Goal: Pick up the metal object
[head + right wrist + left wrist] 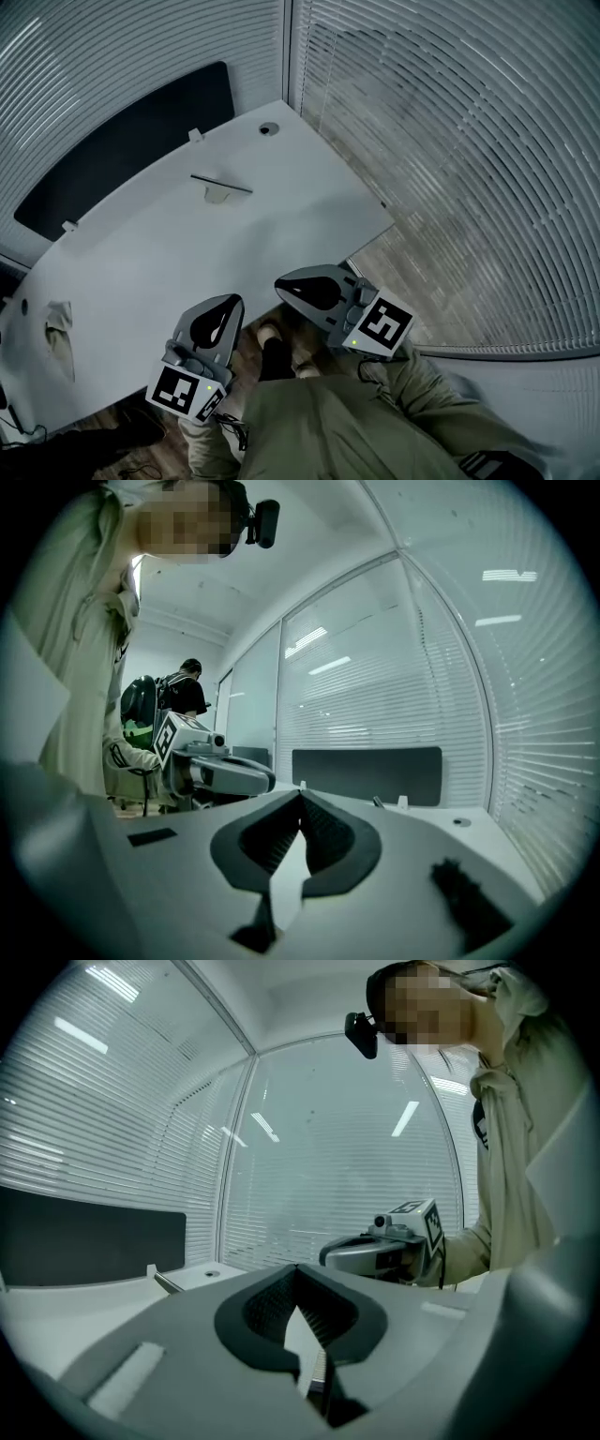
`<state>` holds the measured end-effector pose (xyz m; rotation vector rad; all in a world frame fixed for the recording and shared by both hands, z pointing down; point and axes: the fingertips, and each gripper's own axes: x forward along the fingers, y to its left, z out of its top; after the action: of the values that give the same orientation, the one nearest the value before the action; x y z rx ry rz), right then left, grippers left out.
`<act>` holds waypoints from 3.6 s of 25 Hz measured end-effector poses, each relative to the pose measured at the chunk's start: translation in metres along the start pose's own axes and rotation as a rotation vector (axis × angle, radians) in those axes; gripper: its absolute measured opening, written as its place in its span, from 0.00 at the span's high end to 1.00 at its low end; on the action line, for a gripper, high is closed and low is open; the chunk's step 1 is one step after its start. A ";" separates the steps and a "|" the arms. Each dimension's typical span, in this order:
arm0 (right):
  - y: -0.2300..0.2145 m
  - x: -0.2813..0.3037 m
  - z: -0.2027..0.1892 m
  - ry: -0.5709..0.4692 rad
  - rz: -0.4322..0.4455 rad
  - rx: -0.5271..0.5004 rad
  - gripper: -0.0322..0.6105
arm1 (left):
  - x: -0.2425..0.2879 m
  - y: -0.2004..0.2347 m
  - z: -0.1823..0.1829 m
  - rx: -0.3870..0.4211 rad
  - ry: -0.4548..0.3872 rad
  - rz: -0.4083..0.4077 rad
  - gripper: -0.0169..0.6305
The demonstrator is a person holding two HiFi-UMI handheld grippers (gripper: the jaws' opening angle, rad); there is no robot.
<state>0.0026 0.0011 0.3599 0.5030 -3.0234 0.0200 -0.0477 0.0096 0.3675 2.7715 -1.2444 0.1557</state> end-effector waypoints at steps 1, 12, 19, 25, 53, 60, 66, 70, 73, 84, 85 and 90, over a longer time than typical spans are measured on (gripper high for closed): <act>-0.007 0.006 -0.002 0.006 -0.001 0.002 0.95 | 0.005 0.008 -0.001 -0.006 0.001 -0.005 0.97; -0.077 0.084 0.000 0.047 -0.046 0.013 0.95 | 0.044 0.104 0.002 -0.035 0.036 -0.070 0.97; -0.105 0.123 -0.018 0.085 -0.032 0.051 0.95 | 0.063 0.150 -0.011 -0.100 0.088 -0.076 0.97; -0.125 0.142 -0.036 0.149 0.004 0.084 0.95 | 0.076 0.166 -0.021 -0.152 0.109 -0.058 0.97; -0.203 0.275 -0.171 0.518 0.193 -0.022 0.70 | 0.126 0.215 -0.103 -0.271 0.190 0.001 0.97; -0.205 0.277 -0.167 0.528 0.183 -0.031 0.73 | 0.125 0.213 -0.101 -0.321 0.207 0.021 0.97; -0.205 0.265 -0.145 0.479 0.157 -0.046 0.73 | 0.120 0.212 -0.090 -0.261 0.185 0.025 0.97; -0.208 0.254 -0.117 0.406 0.129 -0.066 0.74 | 0.121 0.208 -0.078 -0.211 0.178 0.035 0.97; -0.199 0.238 -0.083 0.347 0.117 -0.092 0.74 | 0.114 0.198 -0.062 -0.176 0.174 0.048 0.97; -0.159 0.179 -0.018 0.251 0.081 -0.250 0.74 | 0.095 0.155 -0.020 -0.070 0.094 0.050 0.97; -0.152 0.174 -0.015 0.252 0.074 -0.255 0.74 | 0.091 0.150 -0.016 -0.065 0.085 0.046 0.97; -0.117 0.145 -0.001 0.237 0.017 -0.251 0.74 | 0.067 0.123 0.004 -0.030 0.046 0.012 0.97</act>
<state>-0.0967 -0.1561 0.3719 0.4190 -2.7459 -0.2745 -0.0955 -0.1219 0.3786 2.7189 -1.2427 0.1991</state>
